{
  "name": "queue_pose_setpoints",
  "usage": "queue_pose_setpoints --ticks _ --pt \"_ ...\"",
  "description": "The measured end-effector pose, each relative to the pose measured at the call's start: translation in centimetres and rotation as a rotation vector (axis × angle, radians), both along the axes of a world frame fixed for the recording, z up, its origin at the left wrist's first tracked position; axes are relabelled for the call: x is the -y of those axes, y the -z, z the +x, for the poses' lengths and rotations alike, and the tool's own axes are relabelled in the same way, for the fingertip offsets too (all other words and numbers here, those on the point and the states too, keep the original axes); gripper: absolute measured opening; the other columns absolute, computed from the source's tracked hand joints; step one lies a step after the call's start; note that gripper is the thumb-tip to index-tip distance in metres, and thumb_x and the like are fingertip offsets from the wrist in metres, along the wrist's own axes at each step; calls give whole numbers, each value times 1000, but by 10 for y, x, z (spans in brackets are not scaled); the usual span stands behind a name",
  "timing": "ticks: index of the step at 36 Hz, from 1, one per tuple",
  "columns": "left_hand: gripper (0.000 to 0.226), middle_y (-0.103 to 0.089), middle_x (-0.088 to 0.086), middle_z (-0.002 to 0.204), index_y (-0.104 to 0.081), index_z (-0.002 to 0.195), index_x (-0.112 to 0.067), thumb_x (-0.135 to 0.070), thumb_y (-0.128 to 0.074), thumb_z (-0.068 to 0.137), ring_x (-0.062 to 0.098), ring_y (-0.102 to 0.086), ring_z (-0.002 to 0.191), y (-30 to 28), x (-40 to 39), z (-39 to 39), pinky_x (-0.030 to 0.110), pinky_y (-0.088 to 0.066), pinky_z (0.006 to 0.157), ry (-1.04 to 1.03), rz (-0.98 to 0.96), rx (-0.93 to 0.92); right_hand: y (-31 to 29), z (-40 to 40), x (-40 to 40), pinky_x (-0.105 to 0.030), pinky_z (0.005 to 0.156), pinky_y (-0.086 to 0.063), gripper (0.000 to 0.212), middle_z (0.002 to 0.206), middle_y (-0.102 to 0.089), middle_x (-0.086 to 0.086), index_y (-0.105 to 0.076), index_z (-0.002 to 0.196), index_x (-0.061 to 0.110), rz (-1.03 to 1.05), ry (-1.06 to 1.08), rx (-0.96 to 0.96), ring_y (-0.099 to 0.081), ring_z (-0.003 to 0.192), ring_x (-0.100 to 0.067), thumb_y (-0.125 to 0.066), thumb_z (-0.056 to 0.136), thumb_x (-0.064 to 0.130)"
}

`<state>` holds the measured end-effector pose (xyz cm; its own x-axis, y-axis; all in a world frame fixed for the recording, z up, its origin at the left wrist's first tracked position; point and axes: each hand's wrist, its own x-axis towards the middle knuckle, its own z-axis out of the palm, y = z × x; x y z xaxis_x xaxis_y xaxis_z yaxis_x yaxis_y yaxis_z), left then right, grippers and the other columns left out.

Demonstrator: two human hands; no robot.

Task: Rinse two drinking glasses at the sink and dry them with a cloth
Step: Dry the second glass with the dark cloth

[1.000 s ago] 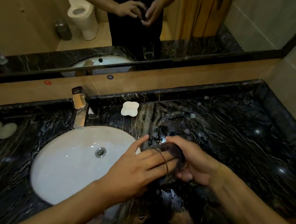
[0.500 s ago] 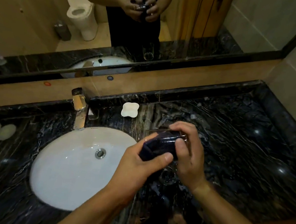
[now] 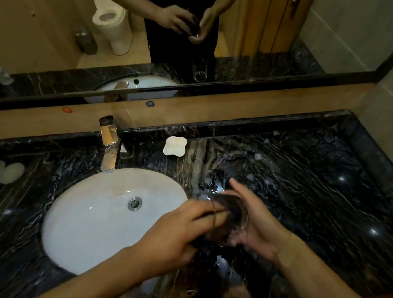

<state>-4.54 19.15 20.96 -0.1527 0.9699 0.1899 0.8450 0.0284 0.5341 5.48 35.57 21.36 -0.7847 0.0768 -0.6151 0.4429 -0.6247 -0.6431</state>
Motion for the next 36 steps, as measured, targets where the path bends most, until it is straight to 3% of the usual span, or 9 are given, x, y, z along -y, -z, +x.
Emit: queue_pose_setpoints --ticks 5,9,13,17,21,25,29,32,36 --pt "38 -73 5 104 -69 119 -19 -3 -72 86 13 -70 85 -32 -18 6 29 -58 72 -564 40 1243 10 -1 18 -32 69 -56 35 117 -65 1 -52 126 39 628 214 -346 -68 91 -16 -47 94 52" --pt "31 -74 11 107 -72 111 -12 1 -69 83 23 -71 92 -44 -20 9 27 -56 60 -587 41 1608 27 -3 10 -20 90 -47 36 123 -55 -3 -55 126 27 1233 260 -514 -58 110 -10 -48 93 42" --pt "36 -74 4 97 -71 112 -25 -8 -79 81 15 -69 75 -40 -20 21 28 -55 65 -543 29 1272 25 -6 19 -26 76 -51 23 103 -64 6 -57 108 27 1147 410 -477 -64 93 -13 -46 92 40" --pt "50 -55 -15 124 -57 124 -43 -41 -76 79 6 -61 110 -24 -16 26 30 -55 90 -425 54 571 10 -15 30 -21 63 -49 26 83 -70 9 -67 90 21 721 523 -248 -64 75 -8 -48 91 38" --pt "72 -41 -5 144 -38 148 -33 -35 -65 82 19 -57 115 -7 -1 7 32 -58 59 -113 -11 -209 -6 -11 13 -19 35 -28 32 52 -53 -1 -63 78 12 323 188 53 -49 42 -15 -52 96 36" --pt "76 -41 -1 144 -39 147 -26 -13 -65 77 22 -56 112 -1 6 -7 32 -53 50 37 17 -345 -10 -8 6 -17 33 -24 49 53 -55 -7 -69 84 11 270 -97 76 -52 39 -18 -49 96 54" --pt "54 -58 -13 131 -60 131 -32 -12 -76 84 10 -60 116 -10 0 -3 28 -55 88 -264 116 329 -1 -5 13 -18 39 -38 54 83 -65 -6 -62 114 20 343 36 -176 -59 56 -12 -43 90 64" --pt "41 -75 -2 108 -71 113 -23 -4 -78 78 15 -71 101 -35 -14 2 21 -55 80 -512 81 1200 9 -7 20 -19 73 -53 41 109 -67 11 -50 128 31 752 211 -410 -68 94 -8 -45 93 51" --pt "37 -77 7 105 -72 110 -13 2 -76 77 21 -73 99 -48 -19 2 26 -55 81 -555 12 1440 27 -13 15 -25 86 -50 35 114 -59 -5 -53 124 26 1272 354 -579 -60 105 -15 -45 92 37"
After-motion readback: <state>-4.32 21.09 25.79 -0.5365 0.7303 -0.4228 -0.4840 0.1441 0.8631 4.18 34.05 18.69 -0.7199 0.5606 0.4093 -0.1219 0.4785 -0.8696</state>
